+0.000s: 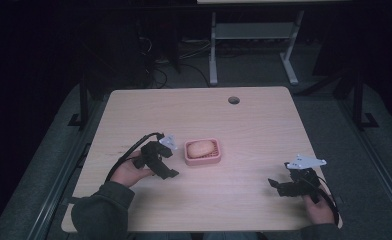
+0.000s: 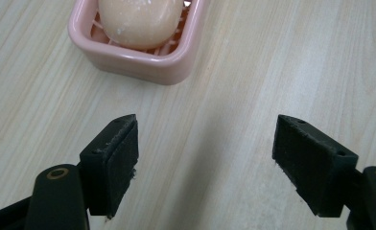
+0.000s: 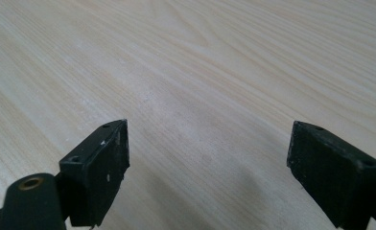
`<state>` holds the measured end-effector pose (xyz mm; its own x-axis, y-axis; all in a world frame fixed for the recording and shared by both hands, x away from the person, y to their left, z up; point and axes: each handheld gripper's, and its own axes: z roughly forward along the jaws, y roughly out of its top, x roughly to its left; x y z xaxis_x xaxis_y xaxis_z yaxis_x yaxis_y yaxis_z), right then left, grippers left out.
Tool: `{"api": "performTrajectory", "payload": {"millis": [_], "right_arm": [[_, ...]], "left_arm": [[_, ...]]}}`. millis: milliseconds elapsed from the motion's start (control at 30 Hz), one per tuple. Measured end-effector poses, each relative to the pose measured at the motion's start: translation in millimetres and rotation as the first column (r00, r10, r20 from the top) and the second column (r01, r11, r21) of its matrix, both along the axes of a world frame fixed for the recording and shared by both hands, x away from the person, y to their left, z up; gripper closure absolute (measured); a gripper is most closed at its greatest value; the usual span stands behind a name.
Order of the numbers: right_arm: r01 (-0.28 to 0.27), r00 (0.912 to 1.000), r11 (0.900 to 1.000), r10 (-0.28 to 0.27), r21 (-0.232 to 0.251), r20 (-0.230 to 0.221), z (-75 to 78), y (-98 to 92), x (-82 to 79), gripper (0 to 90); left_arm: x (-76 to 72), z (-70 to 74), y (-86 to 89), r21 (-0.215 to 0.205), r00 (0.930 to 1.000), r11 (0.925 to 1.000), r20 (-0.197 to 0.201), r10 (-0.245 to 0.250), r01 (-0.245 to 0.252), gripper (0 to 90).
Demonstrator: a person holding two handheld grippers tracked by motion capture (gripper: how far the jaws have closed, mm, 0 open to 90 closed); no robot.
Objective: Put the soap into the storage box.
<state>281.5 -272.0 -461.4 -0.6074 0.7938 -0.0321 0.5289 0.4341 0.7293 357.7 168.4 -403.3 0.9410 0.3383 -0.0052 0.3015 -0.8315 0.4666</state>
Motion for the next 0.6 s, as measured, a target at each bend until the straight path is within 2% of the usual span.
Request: {"api": "performTrajectory", "payload": {"millis": [600], "right_arm": [[0.002, 1.0000, 1.000, -0.002, -0.004, -0.002, -0.1, 1.2, -0.1, 14.1]], "left_arm": [[-19.3, -12.3, 23.1, -0.011, 0.9995, 0.9995, -0.014, 0.029, -0.029, 23.9]]}}
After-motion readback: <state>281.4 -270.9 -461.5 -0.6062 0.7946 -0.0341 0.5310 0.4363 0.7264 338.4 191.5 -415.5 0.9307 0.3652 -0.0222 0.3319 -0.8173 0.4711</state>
